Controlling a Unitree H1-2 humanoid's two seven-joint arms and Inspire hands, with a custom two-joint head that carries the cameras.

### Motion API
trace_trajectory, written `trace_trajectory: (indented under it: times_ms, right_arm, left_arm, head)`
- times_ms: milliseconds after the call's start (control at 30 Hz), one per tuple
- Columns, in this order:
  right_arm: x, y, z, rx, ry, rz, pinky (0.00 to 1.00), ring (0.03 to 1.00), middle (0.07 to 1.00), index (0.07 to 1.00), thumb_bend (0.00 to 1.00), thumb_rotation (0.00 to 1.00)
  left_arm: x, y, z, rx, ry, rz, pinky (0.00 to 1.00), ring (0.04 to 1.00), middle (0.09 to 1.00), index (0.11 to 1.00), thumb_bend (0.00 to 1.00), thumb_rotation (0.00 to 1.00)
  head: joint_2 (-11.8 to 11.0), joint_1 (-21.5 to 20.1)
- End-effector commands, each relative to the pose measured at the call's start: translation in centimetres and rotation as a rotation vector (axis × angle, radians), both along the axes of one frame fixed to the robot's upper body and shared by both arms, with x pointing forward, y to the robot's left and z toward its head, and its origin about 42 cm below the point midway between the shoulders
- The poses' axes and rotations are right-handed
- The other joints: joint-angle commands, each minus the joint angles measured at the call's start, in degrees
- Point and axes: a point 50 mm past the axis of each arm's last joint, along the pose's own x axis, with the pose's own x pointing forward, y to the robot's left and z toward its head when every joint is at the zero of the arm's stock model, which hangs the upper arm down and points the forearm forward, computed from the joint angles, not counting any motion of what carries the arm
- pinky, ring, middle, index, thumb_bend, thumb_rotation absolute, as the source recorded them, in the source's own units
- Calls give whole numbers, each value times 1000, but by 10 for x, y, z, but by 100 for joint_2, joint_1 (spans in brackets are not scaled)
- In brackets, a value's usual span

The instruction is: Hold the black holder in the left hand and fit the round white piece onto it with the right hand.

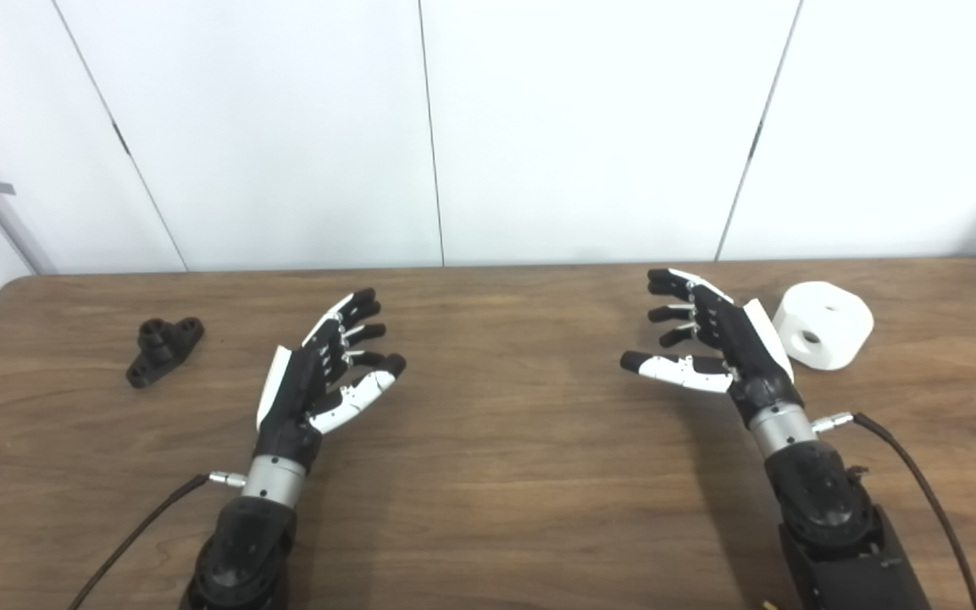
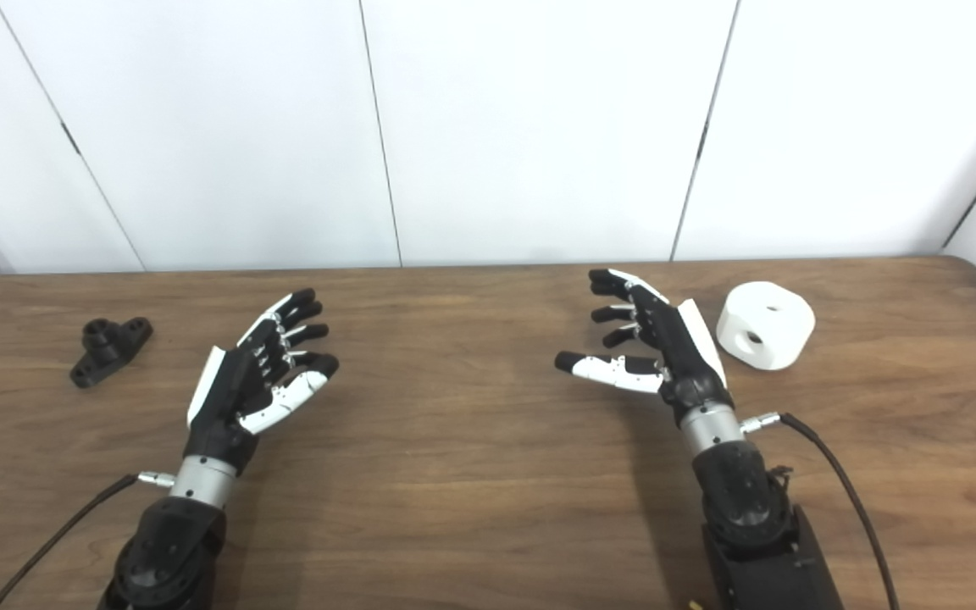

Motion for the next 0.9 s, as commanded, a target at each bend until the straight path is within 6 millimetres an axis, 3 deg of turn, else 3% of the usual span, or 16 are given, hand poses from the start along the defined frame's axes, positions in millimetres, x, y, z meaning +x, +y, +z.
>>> trace_trajectory:
  times_ms: [0, 167, 433, 700, 867]
  right_arm:
    - [4, 2, 21, 0, -74, 21, 549, 690, 792, 803, 704, 267]
    - [5, 2, 19, 25, -63, 25, 547, 692, 799, 808, 702, 258]
    - [4, 2, 20, 1, -65, 19, 551, 682, 796, 808, 694, 270]
    - [6, -19, 14, 13, -68, 18, 571, 692, 793, 802, 695, 264]
    - [4, -27, 13, 29, -32, -2, 576, 697, 804, 812, 676, 236]
  left_arm:
    - [8, -2, 16, 8, -67, -5, 663, 805, 869, 877, 643, 289]
    - [8, -1, 15, -4, -59, -16, 678, 811, 870, 877, 625, 256]
    - [9, 0, 16, 6, -61, -13, 655, 801, 859, 860, 644, 293]
    - [12, -21, 8, -17, -33, -36, 673, 806, 874, 865, 637, 256]
    - [14, -36, 4, 19, -18, -57, 662, 830, 872, 863, 630, 226]
  head:
    - [7, -6]
    - [9, -12]
    - [-41, 107]
    - [-341, 1557]
    - [-511, 2028]
